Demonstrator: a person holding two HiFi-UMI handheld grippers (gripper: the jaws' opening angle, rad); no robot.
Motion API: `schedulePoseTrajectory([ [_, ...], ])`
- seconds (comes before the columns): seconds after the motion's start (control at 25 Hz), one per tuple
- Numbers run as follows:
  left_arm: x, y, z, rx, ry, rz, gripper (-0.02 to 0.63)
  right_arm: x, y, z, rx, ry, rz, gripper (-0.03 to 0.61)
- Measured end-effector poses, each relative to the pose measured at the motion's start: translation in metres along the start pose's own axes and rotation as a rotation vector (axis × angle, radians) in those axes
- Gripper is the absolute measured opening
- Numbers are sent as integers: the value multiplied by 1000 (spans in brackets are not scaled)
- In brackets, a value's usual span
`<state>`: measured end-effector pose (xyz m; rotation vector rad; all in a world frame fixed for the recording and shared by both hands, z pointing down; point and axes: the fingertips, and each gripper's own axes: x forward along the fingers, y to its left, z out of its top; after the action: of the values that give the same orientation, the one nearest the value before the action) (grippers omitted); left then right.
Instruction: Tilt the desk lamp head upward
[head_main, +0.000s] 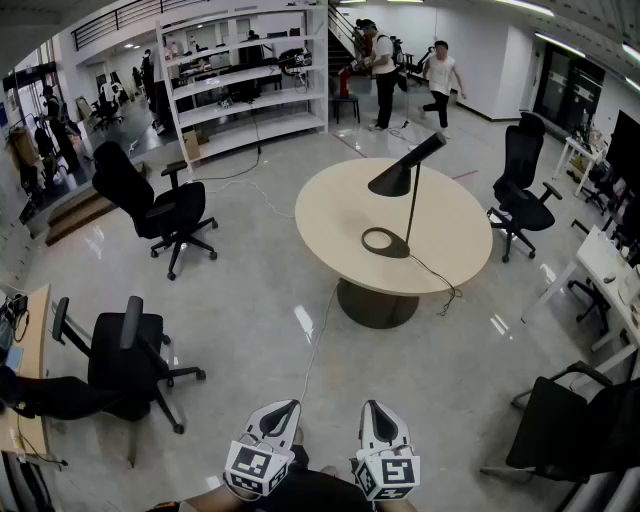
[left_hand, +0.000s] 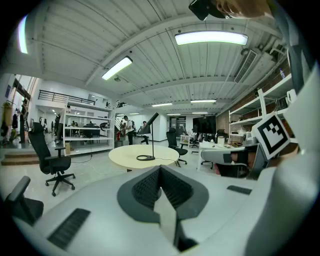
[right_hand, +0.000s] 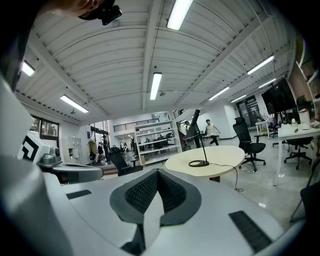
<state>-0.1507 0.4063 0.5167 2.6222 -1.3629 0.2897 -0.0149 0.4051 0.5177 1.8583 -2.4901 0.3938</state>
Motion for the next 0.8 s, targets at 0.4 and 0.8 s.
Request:
schedulePoseTrajectory([
  [0.4,79,5,16,-19,-14,-87,48,42,-43,24,-71,1,-62,14],
  [0.8,189,82,58,-41,-35,-170,48,159,-76,64,-103,21,-150,14],
])
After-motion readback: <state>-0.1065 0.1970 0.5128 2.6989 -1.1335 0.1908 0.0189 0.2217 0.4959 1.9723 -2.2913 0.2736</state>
